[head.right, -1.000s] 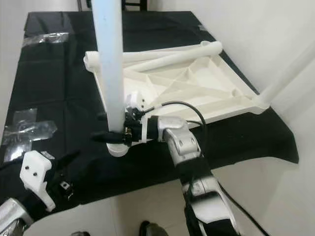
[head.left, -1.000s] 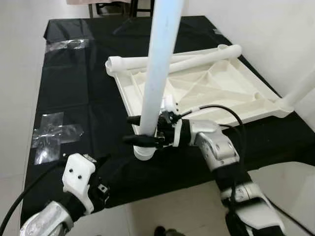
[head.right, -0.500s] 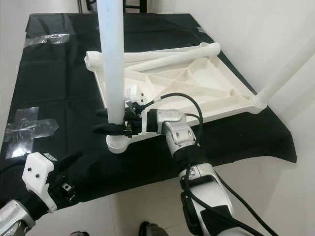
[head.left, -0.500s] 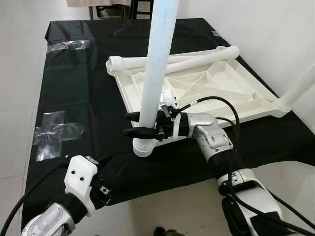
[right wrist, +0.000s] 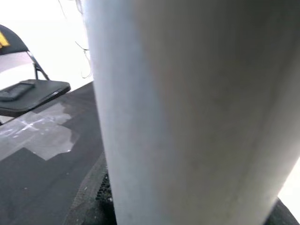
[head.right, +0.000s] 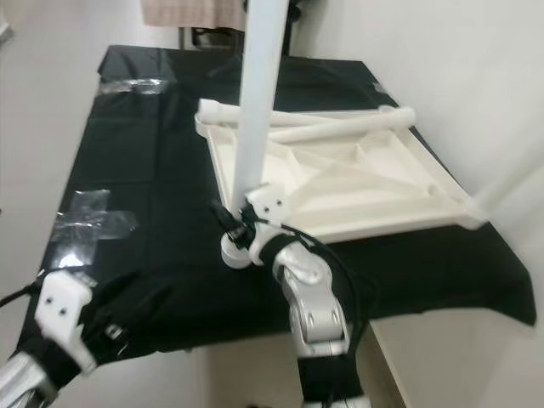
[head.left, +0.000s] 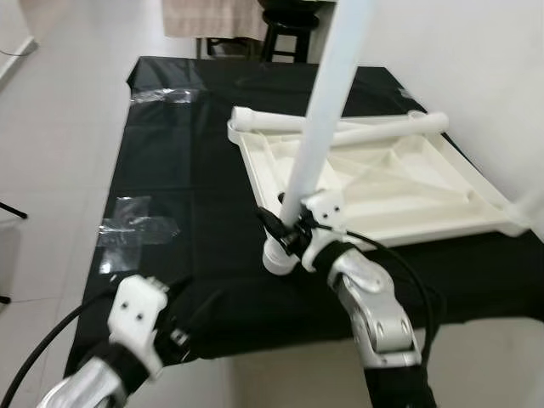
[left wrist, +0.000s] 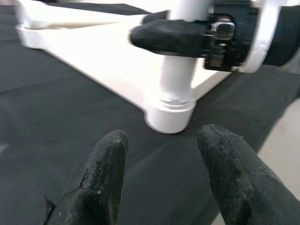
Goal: Building children table
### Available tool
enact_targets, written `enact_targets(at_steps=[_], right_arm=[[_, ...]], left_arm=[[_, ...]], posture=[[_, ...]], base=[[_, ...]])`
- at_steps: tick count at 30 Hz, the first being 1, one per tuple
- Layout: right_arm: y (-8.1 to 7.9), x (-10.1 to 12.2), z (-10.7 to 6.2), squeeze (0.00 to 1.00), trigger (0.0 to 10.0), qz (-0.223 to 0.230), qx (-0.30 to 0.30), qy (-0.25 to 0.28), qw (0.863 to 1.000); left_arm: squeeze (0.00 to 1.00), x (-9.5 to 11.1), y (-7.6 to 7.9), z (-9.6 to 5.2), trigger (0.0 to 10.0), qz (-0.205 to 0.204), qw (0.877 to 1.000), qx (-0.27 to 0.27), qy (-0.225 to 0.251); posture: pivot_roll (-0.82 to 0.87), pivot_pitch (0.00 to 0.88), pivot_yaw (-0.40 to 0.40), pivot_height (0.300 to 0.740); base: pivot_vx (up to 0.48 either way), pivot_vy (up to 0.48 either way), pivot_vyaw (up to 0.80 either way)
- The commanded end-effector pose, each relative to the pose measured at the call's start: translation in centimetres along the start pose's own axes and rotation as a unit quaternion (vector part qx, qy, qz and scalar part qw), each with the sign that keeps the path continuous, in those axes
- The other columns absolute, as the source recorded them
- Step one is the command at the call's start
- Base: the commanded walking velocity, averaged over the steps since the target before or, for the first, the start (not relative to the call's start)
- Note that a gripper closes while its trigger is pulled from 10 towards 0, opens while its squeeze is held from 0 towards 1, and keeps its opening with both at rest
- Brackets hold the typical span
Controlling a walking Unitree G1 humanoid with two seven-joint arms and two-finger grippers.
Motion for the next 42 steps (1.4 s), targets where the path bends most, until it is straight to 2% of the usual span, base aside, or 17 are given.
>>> enact_targets(at_steps=[1,2,3,4,6,7,8,10,11,15,17,26,27,28,30,38,42], right_arm=[[-0.6,-3.8,-0.1,0.00,10.0,0.015,0.026,-0.089,0.996],[-0.6,-3.8,-0.1,0.00,10.0,0.015,0.026,-0.089,0.996],[-0.6,-3.1,0.4,0.97,10.0,0.021,0.047,-0.073,0.996],[-0.9,-1.7,0.8,1.00,10.0,0.033,0.087,-0.046,0.995],[-1.7,0.2,0.9,1.00,10.0,0.043,0.155,-0.008,0.987],[-1.7,0.2,0.9,1.00,10.0,0.043,0.155,-0.008,0.987],[-1.6,1.2,0.8,0.50,10.0,0.037,0.206,0.021,0.978],[-1.5,1.7,0.7,0.50,10.0,0.030,0.237,0.038,0.970],[-1.3,2.0,0.6,0.00,10.0,0.012,0.278,0.050,0.959],[-0.7,1.6,0.6,0.00,10.0,-0.024,0.374,0.034,0.926],[-0.6,1.4,0.6,0.00,10.0,-0.031,0.395,0.025,0.918],[0.3,1.9,2.6,0.00,10.0,-0.015,0.426,0.014,0.905],[0.2,1.7,2.6,0.00,7.2,-0.013,0.435,0.009,0.900],[0.3,1.4,2.7,0.00,0.5,-0.012,0.441,0.003,0.897],[0.5,1.1,2.7,0.00,0.0,-0.007,0.449,-0.005,0.893],[1.2,0.8,2.4,0.00,0.0,-0.006,0.457,-0.012,0.889],[2.2,0.0,2.0,0.00,0.0,-0.017,0.438,-0.025,0.899]], left_arm=[[0.00,-0.5,0.1,-0.1,10.0,-0.004,1.000,-0.002,-0.012],[0.00,-0.5,0.1,-0.1,10.0,-0.004,1.000,-0.002,-0.012],[0.00,-0.5,-0.1,-0.2,10.0,-0.001,1.000,0.003,-0.013],[0.00,-0.4,-0.3,-0.3,10.0,0.000,1.000,0.006,-0.012],[0.00,-0.3,-0.4,-0.3,10.0,0.001,1.000,0.007,-0.010],[0.00,-0.3,-0.4,-0.3,10.0,0.001,1.000,0.007,-0.010],[0.00,-0.3,-0.3,-0.2,10.0,0.001,1.000,0.005,-0.011],[0.00,-0.4,-0.3,-0.2,10.0,0.000,1.000,0.003,-0.011],[0.00,-0.4,-0.2,-0.2,10.0,0.000,1.000,0.002,-0.013],[0.00,-0.6,0.0,-0.2,10.0,-0.002,1.000,-0.001,-0.017],[0.00,-0.6,0.1,-0.2,10.0,-0.002,1.000,-0.001,-0.018],[0.00,-0.6,0.5,-0.5,10.0,-0.001,1.000,0.002,-0.025],[0.00,-0.7,0.5,-0.6,10.0,0.002,1.000,0.003,-0.029],[0.00,-0.8,0.5,-0.7,10.0,0.003,0.999,0.004,-0.031],[0.00,-0.8,0.6,-0.8,10.0,0.004,0.999,0.006,-0.032],[0.00,-0.8,0.7,-0.9,10.0,0.002,0.999,0.006,-0.032],[0.00,-0.8,0.8,-0.9,10.0,0.000,0.999,0.004,-0.032]], posture=[[0.16,0.201,-0.157,0.740],[0.16,0.201,-0.157,0.740],[0.16,0.201,-0.157,0.740],[0.16,0.200,-0.153,0.740],[0.17,0.198,-0.149,0.740],[0.17,0.198,-0.149,0.740],[0.17,0.198,-0.142,0.740],[0.17,0.198,-0.141,0.740],[0.18,0.199,-0.141,0.740],[0.19,0.202,-0.146,0.740],[0.19,0.202,-0.146,0.740],[0.22,0.217,-0.161,0.740],[0.22,0.220,-0.164,0.740],[0.23,0.223,-0.165,0.740],[0.23,0.228,-0.166,0.740],[0.22,0.230,-0.164,0.740],[0.22,0.232,-0.164,0.740]], base=[[0.000,0.000,0.00],[0.000,0.000,0.00],[0.000,0.000,0.00],[0.000,0.000,0.00],[0.000,0.000,0.00],[0.000,0.000,0.00],[0.000,0.000,0.00],[0.000,0.000,0.00],[0.000,0.000,0.00],[0.000,0.000,0.00],[0.000,0.000,0.00],[0.000,0.000,0.00],[0.000,0.000,0.00],[0.000,0.000,0.00],[0.000,0.000,0.00],[0.000,0.000,0.00],[0.000,0.000,0.00]])
Point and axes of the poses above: a point about 5 cm out from each wrist's last joint towards the gripper, its own z axis pointing out of the wrist towards the gripper, its own x axis along the axis of the wrist's last joint, y = z × x, the point moved 1 cm from there along z, pointing out of the wrist towards the gripper, and after that the axes turned 6 degrees about -z, right-handed, at the moved point
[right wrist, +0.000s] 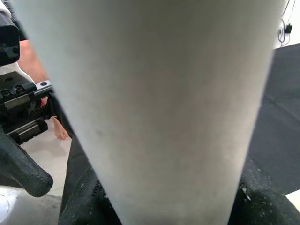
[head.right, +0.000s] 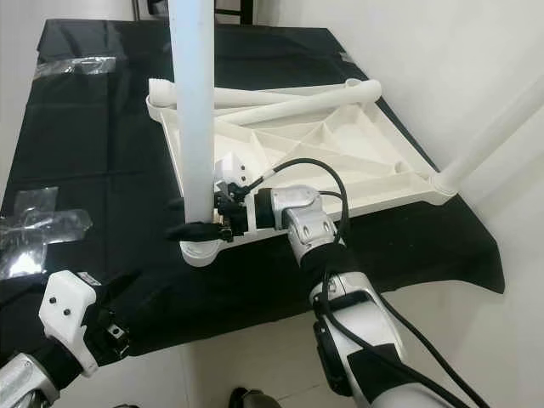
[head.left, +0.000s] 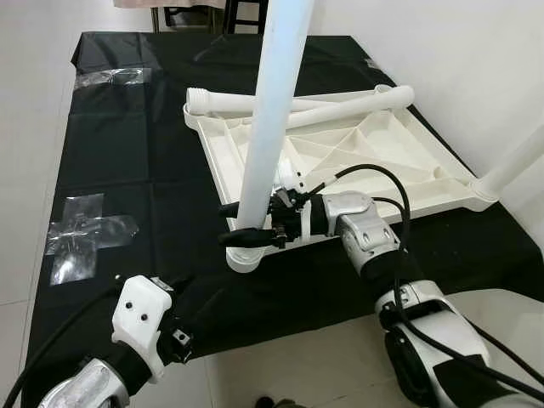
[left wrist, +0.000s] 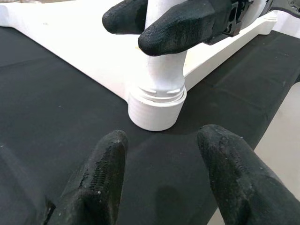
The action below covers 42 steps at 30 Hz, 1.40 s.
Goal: Building children table
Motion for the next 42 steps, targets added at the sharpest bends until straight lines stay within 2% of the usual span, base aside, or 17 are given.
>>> enact_targets(at_steps=[1,4,5,9,14,15,17,18,19,21,22,27,28,37,38,40,42], right_arm=[[-0.4,-2.1,-0.8,0.00,0.0,0.022,-0.023,-0.037,0.999],[-0.6,-4.7,-1.0,0.00,0.0,0.030,-0.204,-0.091,0.974],[-3.3,-7.4,-2.4,0.00,0.0,0.081,-0.416,-0.158,0.892],[-7.6,-6.5,-1.2,0.00,0.0,0.110,-0.397,-0.142,0.900],[-6.3,-5.9,-0.6,0.00,0.0,0.082,-0.381,-0.117,0.913],[-5.5,-5.9,-0.5,0.00,2.3,0.075,-0.379,-0.119,0.915],[-5.0,-5.9,-0.5,0.00,2.3,0.071,-0.377,-0.122,0.915],[-4.4,-5.7,-0.2,0.00,10.0,0.072,-0.367,-0.110,0.921],[-3.9,-5.3,0.2,0.64,10.0,0.073,-0.345,-0.092,0.931],[-4.0,-4.8,0.4,0.64,10.0,0.079,-0.342,-0.086,0.932],[-4.2,-4.2,0.8,1.00,10.0,0.083,-0.332,-0.075,0.937],[-4.0,-1.5,1.5,1.00,10.0,0.042,-0.239,-0.010,0.970],[-3.8,-0.7,1.5,0.00,10.0,0.026,-0.191,0.014,0.981],[-1.8,0.1,1.3,0.00,10.0,-0.005,-0.071,0.027,0.997],[-1.0,0.4,1.3,0.00,4.2,0.000,-0.046,0.025,0.999],[-0.7,0.5,1.3,0.00,0.7,0.004,-0.041,0.027,0.999],[-0.4,0.7,1.1,0.00,0.0,0.015,-0.027,0.031,0.999]], left_arm=[[0.00,-0.2,0.5,-0.2,10.0,-0.004,1.000,-0.012,-0.010],[0.00,-0.3,0.4,-0.3,10.0,-0.003,1.000,-0.010,-0.012],[0.00,-0.3,0.1,-0.5,10.0,-0.002,1.000,-0.009,-0.014],[0.00,-0.4,0.0,-0.4,10.0,-0.001,1.000,-0.014,-0.016],[0.00,-0.6,-0.1,0.1,10.0,0.002,1.000,-0.018,-0.018],[0.00,-0.5,-0.3,0.3,10.0,0.004,1.000,-0.017,-0.013],[0.00,-0.4,-0.4,0.5,10.0,0.005,1.000,-0.016,-0.009],[0.00,-0.3,-0.5,0.6,10.0,0.006,1.000,-0.016,-0.005],[0.00,-0.3,-0.5,0.8,10.0,0.007,1.000,-0.016,-0.003],[0.00,-0.3,-0.5,0.8,10.0,0.007,1.000,-0.017,-0.003],[0.00,-0.3,-0.5,0.9,10.0,0.008,1.000,-0.017,-0.003],[0.00,-0.2,-0.6,1.0,10.0,0.010,1.000,-0.015,0.002],[0.00,-0.2,-0.6,1.0,10.0,0.012,1.000,-0.015,0.003],[0.00,-0.1,-0.3,0.9,10.0,0.010,1.000,-0.017,0.002],[0.00,-0.2,-0.1,0.8,10.0,0.008,1.000,-0.017,0.001],[0.00,-0.2,-0.1,0.7,10.0,0.008,1.000,-0.017,0.000],[0.00,-0.2,0.1,0.6,10.0,0.006,1.000,-0.017,-0.001]], posture=[[0.21,0.234,-0.174,0.740],[0.20,0.232,-0.181,0.740],[0.18,0.236,-0.180,0.740],[0.18,0.227,-0.169,0.740],[0.18,0.200,-0.155,0.740],[0.18,0.178,-0.163,0.740],[0.18,0.178,-0.163,0.740],[0.18,0.166,-0.165,0.740],[0.18,0.160,-0.166,0.740],[0.19,0.158,-0.167,0.740],[0.19,0.155,-0.168,0.740],[0.20,0.143,-0.165,0.740],[0.20,0.144,-0.165,0.740],[0.21,0.169,-0.162,0.740],[0.21,0.178,-0.164,0.740],[0.22,0.180,-0.165,0.740],[0.22,0.189,-0.165,0.740]], base=[[0.000,0.000,0.00],[0.000,0.000,0.00],[0.000,0.000,0.00],[0.000,0.000,0.00],[0.000,0.000,0.00],[0.000,0.000,0.00],[0.000,0.000,0.00],[0.000,0.000,0.00],[0.000,0.000,0.00],[0.000,0.000,0.00],[0.000,0.000,0.00],[0.000,0.000,0.00],[0.000,0.000,0.00],[0.000,0.000,0.00],[0.000,0.000,0.00],[0.000,0.000,0.00],[0.000,0.000,0.00]])
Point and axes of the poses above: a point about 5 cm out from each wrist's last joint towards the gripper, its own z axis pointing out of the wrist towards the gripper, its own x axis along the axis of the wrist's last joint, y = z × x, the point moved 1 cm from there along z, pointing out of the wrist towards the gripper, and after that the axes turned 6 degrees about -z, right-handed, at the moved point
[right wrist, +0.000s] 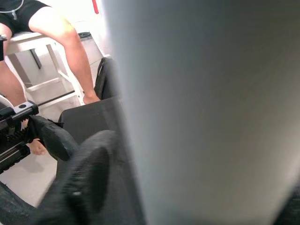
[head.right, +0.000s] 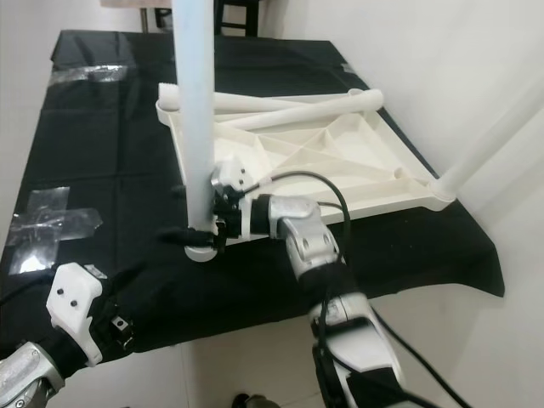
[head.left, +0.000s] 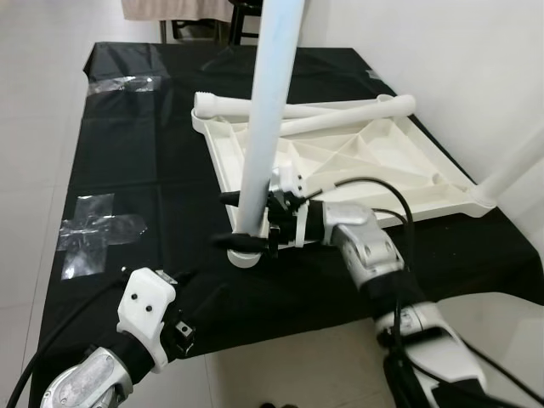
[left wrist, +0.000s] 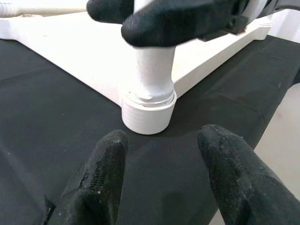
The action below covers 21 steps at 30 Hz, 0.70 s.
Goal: Building children table
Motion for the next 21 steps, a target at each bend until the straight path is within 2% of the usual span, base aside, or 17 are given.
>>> enact_targets(at_steps=[1,12,14,15,16,17,18,19,20,21], right_arm=[[-0.3,-0.2,0.3,0.00,0.0,0.011,0.035,0.004,0.999],[0.3,-0.6,-0.5,0.00,0.0,0.012,0.030,0.001,0.999],[0.7,-1.2,-2.0,0.00,0.0,-0.008,-0.019,-0.012,1.000],[1.0,-1.7,-2.9,0.00,0.0,-0.010,-0.071,-0.020,0.997],[1.0,-1.7,-2.9,0.00,0.0,-0.010,-0.071,-0.020,0.997],[1.1,-2.4,-3.8,0.00,0.0,-0.008,-0.146,-0.033,0.989],[1.1,-2.9,-4.5,0.00,0.0,-0.006,-0.195,-0.043,0.980],[1.1,-2.9,-4.5,0.00,0.0,-0.006,-0.195,-0.043,0.980],[0.5,-3.8,-4.7,0.00,0.0,0.005,-0.281,-0.054,0.958],[-1.5,-4.8,-4.7,0.00,0.0,0.022,-0.360,-0.075,0.930]], left_arm=[[0.00,-0.2,0.6,-0.1,10.0,-0.006,1.000,-0.006,-0.005],[0.00,-0.3,0.8,-0.1,10.0,-0.011,1.000,-0.008,-0.007],[0.00,-0.3,0.9,0.0,10.0,-0.013,1.000,-0.013,-0.007],[0.00,-0.3,0.9,-0.1,10.0,-0.014,1.000,-0.014,-0.007],[0.00,-0.3,0.9,-0.1,10.0,-0.014,1.000,-0.014,-0.007],[0.00,-0.3,0.9,-0.1,10.0,-0.014,1.000,-0.013,-0.007],[0.00,-0.3,0.9,-0.2,10.0,-0.014,1.000,-0.013,-0.008],[0.00,-0.3,0.9,-0.2,10.0,-0.014,1.000,-0.013,-0.008],[0.00,-0.3,0.9,-0.3,10.0,-0.014,1.000,-0.015,-0.010],[0.00,-0.3,0.9,-0.3,10.0,-0.015,1.000,-0.018,-0.011]], posture=[[0.22,0.194,-0.164,0.740],[0.19,0.204,-0.162,0.740],[0.18,0.213,-0.164,0.740],[0.17,0.216,-0.160,0.740],[0.17,0.216,-0.160,0.740],[0.16,0.222,-0.160,0.740],[0.16,0.222,-0.160,0.740],[0.16,0.222,-0.160,0.740],[0.15,0.226,-0.161,0.740],[0.14,0.230,-0.155,0.740]], base=[[0.000,0.000,0.00],[0.000,0.000,0.00],[0.000,0.000,0.00],[0.000,0.000,0.00],[0.000,0.000,0.00],[0.000,0.000,0.00],[0.000,0.000,0.00],[0.000,0.000,0.00],[0.000,0.000,0.00],[0.000,0.000,0.00]])
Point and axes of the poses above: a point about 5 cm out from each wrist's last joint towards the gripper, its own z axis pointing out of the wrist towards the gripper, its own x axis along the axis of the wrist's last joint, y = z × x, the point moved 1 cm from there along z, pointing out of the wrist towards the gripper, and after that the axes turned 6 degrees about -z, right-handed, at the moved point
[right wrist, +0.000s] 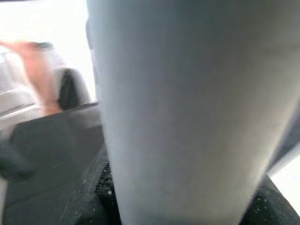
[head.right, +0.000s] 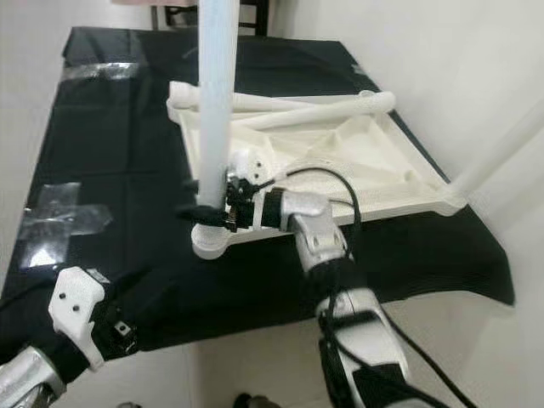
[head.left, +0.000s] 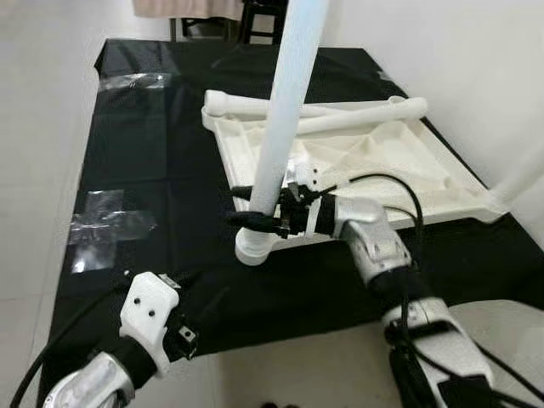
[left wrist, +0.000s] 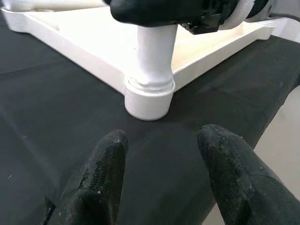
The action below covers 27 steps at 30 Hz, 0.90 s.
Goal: Building children table
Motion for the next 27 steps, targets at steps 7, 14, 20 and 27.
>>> enact_targets(at_steps=[7,14,20,27], right_arm=[[-5.8,-3.3,-3.0,0.00,0.0,0.029,-0.148,-0.107,0.983],[-3.2,-3.2,-1.5,0.00,10.0,0.027,-0.128,-0.092,0.987],[-3.6,-0.1,-0.1,1.00,10.0,0.030,-0.013,-0.027,0.999],[-3.3,0.6,0.5,0.00,10.0,-0.005,0.152,0.001,0.988]], left_arm=[[0.00,-0.2,0.3,-0.2,10.0,-0.007,1.000,-0.015,-0.010],[0.00,-0.1,0.1,0.0,10.0,-0.005,1.000,-0.012,-0.007],[0.00,-0.1,0.1,0.1,10.0,-0.004,1.000,-0.016,-0.008],[0.00,-0.1,0.2,0.0,10.0,-0.006,1.000,-0.013,-0.009]], posture=[[0.12,0.229,-0.132,0.740],[0.14,0.220,-0.143,0.740],[0.15,0.220,-0.140,0.740],[0.16,0.231,-0.141,0.740]], base=[[0.000,0.000,0.00],[0.000,0.000,0.00],[0.000,0.000,0.00],[0.000,0.000,0.00]])
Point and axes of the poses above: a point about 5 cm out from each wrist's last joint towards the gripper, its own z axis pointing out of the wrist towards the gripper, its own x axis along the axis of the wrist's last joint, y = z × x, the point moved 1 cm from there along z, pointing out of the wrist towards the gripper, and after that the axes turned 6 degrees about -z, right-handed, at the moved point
